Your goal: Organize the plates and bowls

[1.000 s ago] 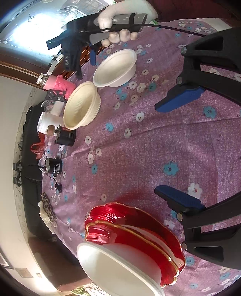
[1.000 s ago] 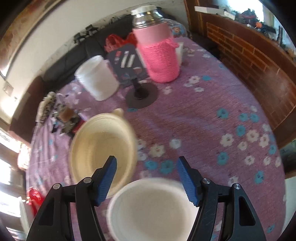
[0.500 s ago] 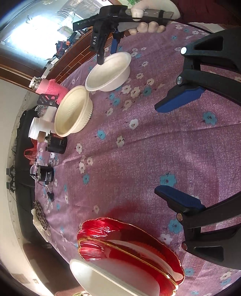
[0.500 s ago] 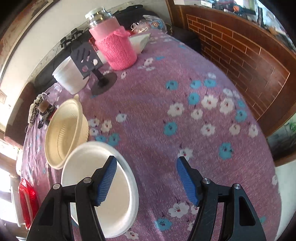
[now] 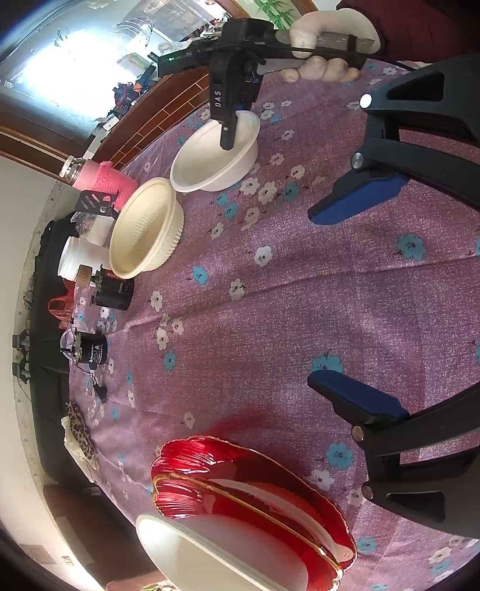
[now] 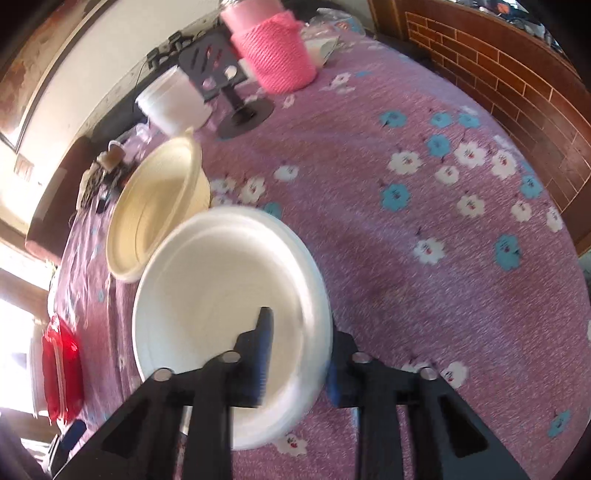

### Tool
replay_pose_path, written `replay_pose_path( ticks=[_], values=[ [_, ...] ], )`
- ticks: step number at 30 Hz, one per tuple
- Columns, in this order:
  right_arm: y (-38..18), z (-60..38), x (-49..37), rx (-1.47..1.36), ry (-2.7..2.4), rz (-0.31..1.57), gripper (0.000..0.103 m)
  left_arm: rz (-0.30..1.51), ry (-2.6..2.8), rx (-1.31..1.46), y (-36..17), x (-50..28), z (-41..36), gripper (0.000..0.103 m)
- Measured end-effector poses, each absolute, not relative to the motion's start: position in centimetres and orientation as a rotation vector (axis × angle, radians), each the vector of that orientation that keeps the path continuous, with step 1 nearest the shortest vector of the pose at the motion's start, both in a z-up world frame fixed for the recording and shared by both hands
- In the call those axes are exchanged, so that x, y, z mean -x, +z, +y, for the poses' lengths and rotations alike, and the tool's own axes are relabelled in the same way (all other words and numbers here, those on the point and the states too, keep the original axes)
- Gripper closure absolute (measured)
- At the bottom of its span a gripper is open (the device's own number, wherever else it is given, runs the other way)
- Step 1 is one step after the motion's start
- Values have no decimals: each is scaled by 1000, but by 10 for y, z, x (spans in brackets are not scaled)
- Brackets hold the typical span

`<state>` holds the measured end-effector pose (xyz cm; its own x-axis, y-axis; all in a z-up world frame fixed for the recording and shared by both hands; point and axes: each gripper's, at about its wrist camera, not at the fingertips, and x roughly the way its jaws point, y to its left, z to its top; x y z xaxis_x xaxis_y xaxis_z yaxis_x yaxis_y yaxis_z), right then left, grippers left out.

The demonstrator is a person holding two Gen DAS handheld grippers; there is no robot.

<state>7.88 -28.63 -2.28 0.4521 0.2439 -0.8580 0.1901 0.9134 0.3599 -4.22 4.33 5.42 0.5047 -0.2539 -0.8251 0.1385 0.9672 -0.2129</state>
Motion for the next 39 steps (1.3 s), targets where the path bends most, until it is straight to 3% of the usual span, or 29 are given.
replay_pose_path(
  ticks=[6,29,31,33,35,39],
  values=[
    [-19,-282,-67,-481,103,1091,89,1020,-235,142,54,44,46,23],
    [-21,-199,-8,-342,318,1151,89,1077,-278,275,29,17,36,23],
    [-16,-194,-3,-340,332,1137,89,1098,-306,286,25,14,32,30],
    [-10,-190,1,-340,345,1124,89,1110,-331,285,24,16,28,59],
    [-1,-184,6,-334,361,1105,89,1118,-358,284,26,21,26,66],
    [16,-168,14,-303,391,1075,89,1056,-335,301,43,34,38,66]
  ],
)
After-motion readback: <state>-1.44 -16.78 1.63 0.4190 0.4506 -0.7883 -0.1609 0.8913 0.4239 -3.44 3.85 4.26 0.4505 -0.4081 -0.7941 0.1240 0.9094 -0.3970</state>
